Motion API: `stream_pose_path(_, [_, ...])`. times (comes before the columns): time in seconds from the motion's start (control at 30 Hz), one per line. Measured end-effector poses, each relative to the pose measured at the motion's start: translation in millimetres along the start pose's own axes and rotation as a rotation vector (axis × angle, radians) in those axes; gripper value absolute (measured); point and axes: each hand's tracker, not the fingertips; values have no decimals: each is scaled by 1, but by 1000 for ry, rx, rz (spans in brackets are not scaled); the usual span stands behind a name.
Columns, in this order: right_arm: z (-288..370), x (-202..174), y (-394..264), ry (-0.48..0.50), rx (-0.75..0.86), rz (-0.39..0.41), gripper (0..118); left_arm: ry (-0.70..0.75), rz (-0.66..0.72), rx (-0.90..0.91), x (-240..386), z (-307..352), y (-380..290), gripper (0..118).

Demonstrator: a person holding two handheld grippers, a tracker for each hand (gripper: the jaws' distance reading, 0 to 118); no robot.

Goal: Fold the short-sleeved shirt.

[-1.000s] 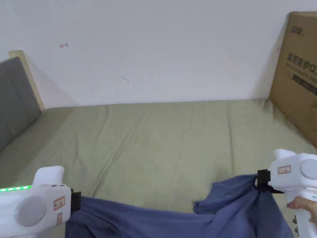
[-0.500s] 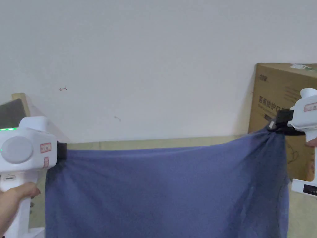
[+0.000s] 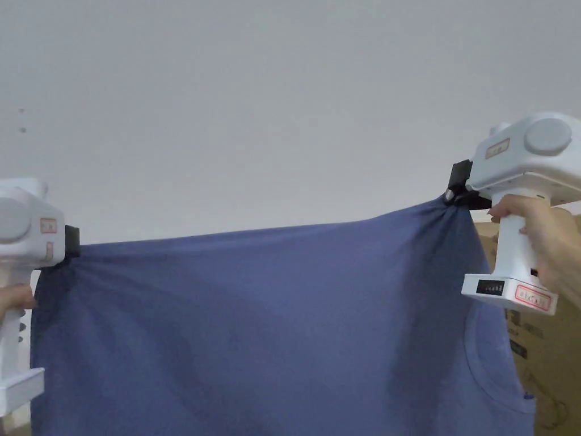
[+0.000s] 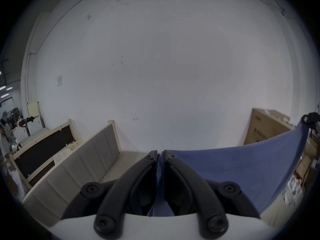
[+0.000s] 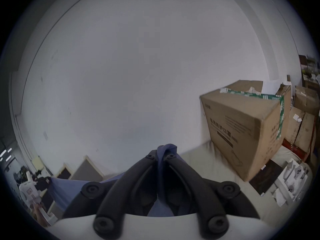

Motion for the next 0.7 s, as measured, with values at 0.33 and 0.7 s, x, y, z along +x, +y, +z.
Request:
stream_pose_path(0.33, [-33, -36, 35, 25, 82, 67, 5, 35, 34, 81, 0, -54, 45, 6])
stream_pose_path(0.7, [-122, 7, -91, -82, -113, 138, 5, 82, -27, -144, 19, -150, -104, 6])
